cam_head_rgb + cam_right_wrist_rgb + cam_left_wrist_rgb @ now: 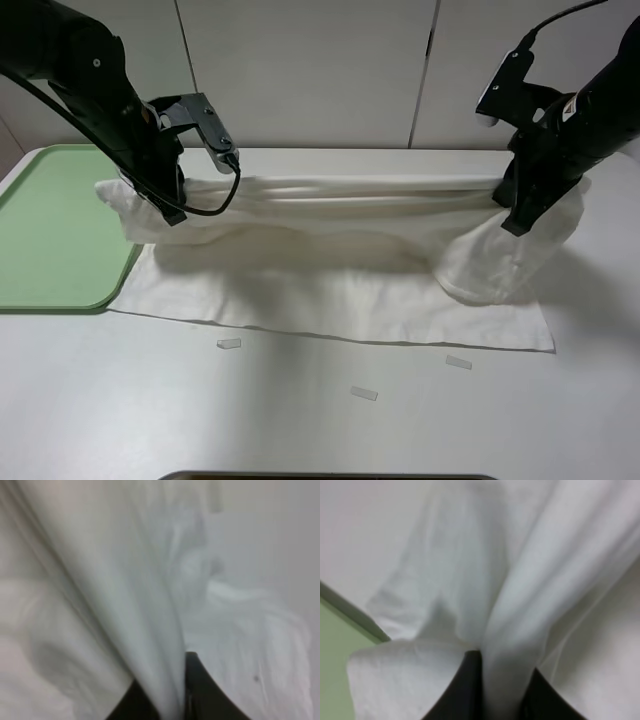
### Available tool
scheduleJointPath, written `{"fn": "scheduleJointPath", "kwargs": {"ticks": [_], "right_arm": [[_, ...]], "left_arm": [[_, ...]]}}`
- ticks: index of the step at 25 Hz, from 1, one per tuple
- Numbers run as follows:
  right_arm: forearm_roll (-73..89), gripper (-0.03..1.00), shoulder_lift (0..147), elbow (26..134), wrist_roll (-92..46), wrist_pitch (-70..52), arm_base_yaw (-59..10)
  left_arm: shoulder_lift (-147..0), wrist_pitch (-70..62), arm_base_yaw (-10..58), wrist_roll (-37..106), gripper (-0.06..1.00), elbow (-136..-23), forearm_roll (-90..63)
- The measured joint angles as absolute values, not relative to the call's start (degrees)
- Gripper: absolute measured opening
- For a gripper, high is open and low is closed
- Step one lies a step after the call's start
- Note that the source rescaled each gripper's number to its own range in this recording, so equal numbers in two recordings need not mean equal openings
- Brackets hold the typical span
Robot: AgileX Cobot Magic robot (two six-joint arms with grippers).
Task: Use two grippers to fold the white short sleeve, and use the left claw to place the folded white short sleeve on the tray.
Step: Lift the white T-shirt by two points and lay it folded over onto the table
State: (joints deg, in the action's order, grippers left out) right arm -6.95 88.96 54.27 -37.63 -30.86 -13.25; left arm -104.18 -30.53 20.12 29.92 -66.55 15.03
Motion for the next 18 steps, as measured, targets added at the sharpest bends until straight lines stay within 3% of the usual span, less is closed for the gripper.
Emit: {"fn": "scheduleJointPath", "kwargs": {"ticks": [9, 18], "right_arm": [[1.0, 0.01, 88.92, 54.32, -37.63, -41.73, -13.25], [1.15, 0.01, 88.8, 54.32, -37.58, -43.34, -13.25]], "left_arm": [[-104.18, -37.93, 20.12, 29.92, 0.01, -66.6, 9.97], [-104.18, -39.3, 19.95, 29.92, 0.01, -66.6, 6.06]]}}
